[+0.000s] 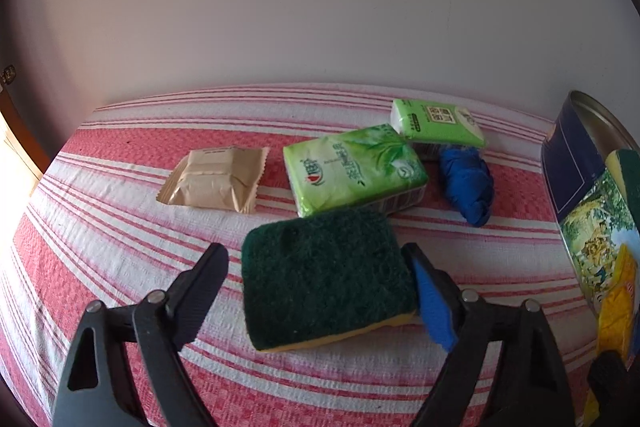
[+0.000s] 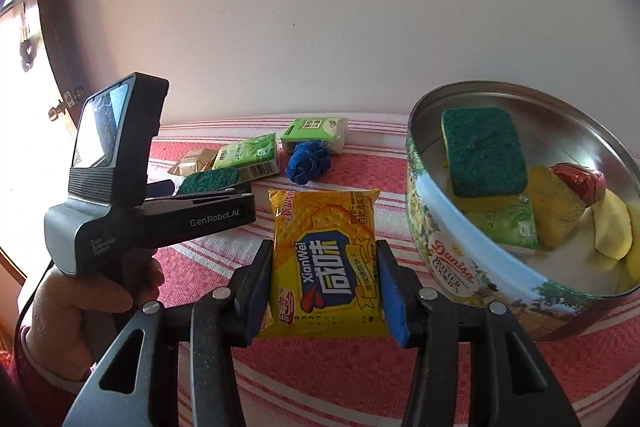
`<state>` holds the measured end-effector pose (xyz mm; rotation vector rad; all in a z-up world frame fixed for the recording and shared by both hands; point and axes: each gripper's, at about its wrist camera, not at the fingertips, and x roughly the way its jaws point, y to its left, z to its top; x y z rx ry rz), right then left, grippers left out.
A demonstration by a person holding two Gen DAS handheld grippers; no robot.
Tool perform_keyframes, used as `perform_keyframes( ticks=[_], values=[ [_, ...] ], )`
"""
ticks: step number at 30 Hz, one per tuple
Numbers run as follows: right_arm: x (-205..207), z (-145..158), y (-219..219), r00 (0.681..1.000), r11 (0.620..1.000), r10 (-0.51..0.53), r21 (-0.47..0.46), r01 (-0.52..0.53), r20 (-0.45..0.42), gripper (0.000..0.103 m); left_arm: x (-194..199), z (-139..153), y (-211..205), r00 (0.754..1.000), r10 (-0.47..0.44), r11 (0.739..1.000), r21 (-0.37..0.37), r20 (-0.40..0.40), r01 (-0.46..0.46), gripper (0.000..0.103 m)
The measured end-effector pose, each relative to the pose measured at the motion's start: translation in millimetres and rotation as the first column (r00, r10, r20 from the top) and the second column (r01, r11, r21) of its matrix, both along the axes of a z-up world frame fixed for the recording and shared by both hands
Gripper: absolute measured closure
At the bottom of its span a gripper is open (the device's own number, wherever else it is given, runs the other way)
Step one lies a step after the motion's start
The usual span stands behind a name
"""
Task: Organize objects
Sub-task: 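Grasp the yellow XianWei packet with the right tool while the left tool grasps a green-yellow sponge, then carry both items over the tin and release them inside with both tools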
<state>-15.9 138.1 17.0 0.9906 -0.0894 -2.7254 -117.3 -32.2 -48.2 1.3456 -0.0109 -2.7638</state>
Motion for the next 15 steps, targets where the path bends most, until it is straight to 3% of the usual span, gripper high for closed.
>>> perform_keyframes(
  ticks=[3, 6, 9, 15],
  values=[
    [-2.0, 2.8, 0.2, 1.0, 1.0, -0.004, -0.025, 0.004, -0.018, 0.052, 2.3, 1.5, -7.1, 1.0, -0.002, 0.999, 0.052, -0.008, 0.002, 0.029],
    [1.3, 6.2, 0.4, 0.999, 0.999, -0.012, -0.031, 0.01, -0.047, 0.052, 7.2, 3.7, -19.1, 0.999, 0.011, 0.99, 0.139, -0.04, -0.005, 0.031],
    [7.5, 15.0, 6.0, 0.995, 0.999, -0.025, -0.025, 0.023, -0.098, 0.052, 22.1, 14.4, -31.1, 0.989, 0.06, 0.98, 0.197, -0.137, -0.032, 0.031],
    [16.1, 29.4, 18.7, 0.98, 0.997, -0.076, -0.004, 0.077, -0.185, 0.052, 50.6, 43.5, -17.7, 0.945, 0.08, 0.988, 0.149, -0.316, -0.033, 0.031]
  ],
)
